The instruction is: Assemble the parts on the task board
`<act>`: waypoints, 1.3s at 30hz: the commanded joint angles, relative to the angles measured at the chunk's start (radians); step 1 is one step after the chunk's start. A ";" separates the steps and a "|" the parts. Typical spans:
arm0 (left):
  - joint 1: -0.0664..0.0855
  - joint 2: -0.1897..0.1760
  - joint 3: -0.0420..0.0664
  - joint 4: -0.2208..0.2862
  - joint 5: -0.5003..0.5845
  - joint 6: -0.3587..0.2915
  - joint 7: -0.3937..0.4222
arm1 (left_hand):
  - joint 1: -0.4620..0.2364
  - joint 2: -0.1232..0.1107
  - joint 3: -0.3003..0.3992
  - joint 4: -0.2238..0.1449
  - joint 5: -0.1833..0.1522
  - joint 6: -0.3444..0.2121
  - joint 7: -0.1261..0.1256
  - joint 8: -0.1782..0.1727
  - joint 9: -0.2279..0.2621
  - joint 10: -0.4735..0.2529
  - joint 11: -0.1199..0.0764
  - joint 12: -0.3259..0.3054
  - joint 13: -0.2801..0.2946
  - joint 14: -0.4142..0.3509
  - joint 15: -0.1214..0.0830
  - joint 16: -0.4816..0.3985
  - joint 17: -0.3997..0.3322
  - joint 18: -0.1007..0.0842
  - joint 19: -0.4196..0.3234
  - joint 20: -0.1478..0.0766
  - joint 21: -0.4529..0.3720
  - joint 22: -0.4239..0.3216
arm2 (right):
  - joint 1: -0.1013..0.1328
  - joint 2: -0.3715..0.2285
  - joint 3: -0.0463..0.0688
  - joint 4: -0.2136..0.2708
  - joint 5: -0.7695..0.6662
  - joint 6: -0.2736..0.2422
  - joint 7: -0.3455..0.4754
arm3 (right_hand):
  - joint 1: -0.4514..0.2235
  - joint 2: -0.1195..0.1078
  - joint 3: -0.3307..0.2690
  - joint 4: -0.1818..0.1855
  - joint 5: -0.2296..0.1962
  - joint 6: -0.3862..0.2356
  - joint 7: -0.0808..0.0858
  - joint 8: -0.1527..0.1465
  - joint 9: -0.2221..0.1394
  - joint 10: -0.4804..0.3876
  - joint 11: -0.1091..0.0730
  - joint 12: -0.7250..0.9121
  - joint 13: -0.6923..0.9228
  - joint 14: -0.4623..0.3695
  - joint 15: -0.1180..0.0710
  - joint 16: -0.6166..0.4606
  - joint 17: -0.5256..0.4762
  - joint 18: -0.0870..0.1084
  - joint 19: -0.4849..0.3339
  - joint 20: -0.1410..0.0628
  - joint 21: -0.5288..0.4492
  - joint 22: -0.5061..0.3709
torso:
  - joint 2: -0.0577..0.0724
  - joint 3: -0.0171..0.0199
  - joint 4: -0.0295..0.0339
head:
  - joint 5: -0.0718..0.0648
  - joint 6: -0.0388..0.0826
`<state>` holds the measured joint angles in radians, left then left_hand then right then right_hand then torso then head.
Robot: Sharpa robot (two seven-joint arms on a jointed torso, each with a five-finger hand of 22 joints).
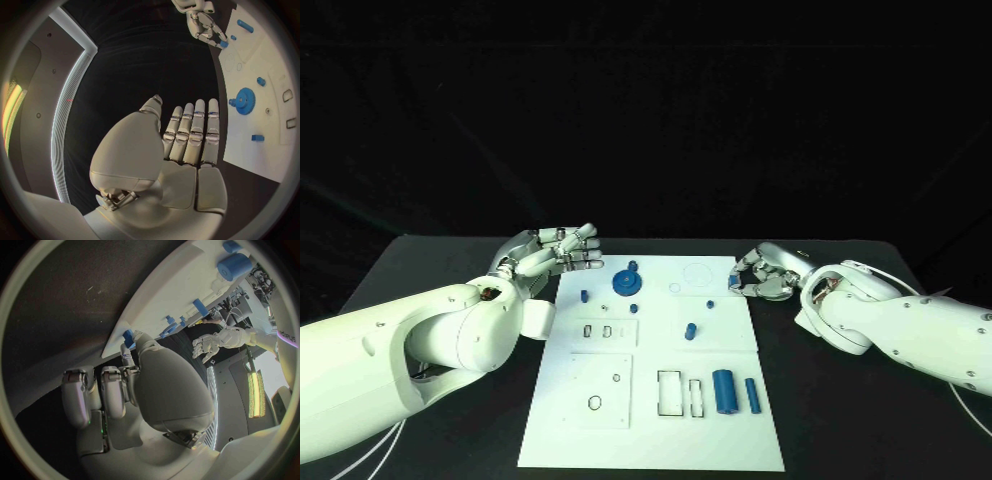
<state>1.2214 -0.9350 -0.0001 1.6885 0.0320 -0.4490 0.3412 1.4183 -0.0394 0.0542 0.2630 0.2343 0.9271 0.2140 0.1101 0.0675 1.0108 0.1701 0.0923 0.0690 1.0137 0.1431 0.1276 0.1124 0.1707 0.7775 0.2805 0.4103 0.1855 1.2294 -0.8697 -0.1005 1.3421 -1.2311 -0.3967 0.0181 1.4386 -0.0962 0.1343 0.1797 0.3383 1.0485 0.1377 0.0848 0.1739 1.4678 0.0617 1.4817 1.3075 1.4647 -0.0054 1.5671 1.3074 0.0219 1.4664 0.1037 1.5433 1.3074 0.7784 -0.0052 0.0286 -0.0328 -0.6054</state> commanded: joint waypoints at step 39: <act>0.000 -0.002 0.001 0.001 0.000 0.023 -0.004 | 0.010 0.004 -0.004 -0.004 -0.004 0.005 0.003 -0.007 -0.001 0.000 0.006 -0.008 -0.001 -0.006 0.002 -0.008 0.001 0.009 -0.006 -0.001 0.007 0.002 | -0.001 0.019 0.000 -0.006 -0.027 -0.006 -0.032 | -0.016 -0.017 0.015 0.001 -0.017 -0.007 0.005 -0.009 -0.005 0.026 -0.001 0.000 0.167 0.106 -0.003 0.004 0.263 -0.014 0.082 -0.004 0.003 0.240 | 0.000 0.0000 0.0003 | -0.001 -0.009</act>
<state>1.2214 -0.9375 -0.0001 1.6876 0.0320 -0.4460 0.3352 1.4183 -0.0394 0.0542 0.2630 0.2343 0.9271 0.2139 0.1101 0.0675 1.0108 0.1701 0.0870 0.0690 1.0137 0.1431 0.1234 0.1121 0.1707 0.7775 0.2805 0.4143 0.1854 1.2294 -0.8523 -0.1004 1.3362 -1.2456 -0.4047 -0.0090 1.4227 -0.1121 0.1465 0.1810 0.3249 1.0417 0.1444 0.0767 0.1689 1.4677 0.0617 1.4857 1.3073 1.4647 -0.0054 1.5671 1.3080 0.0218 1.4664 0.1037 1.5432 1.3078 0.7790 -0.0046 0.0286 -0.0342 -0.6133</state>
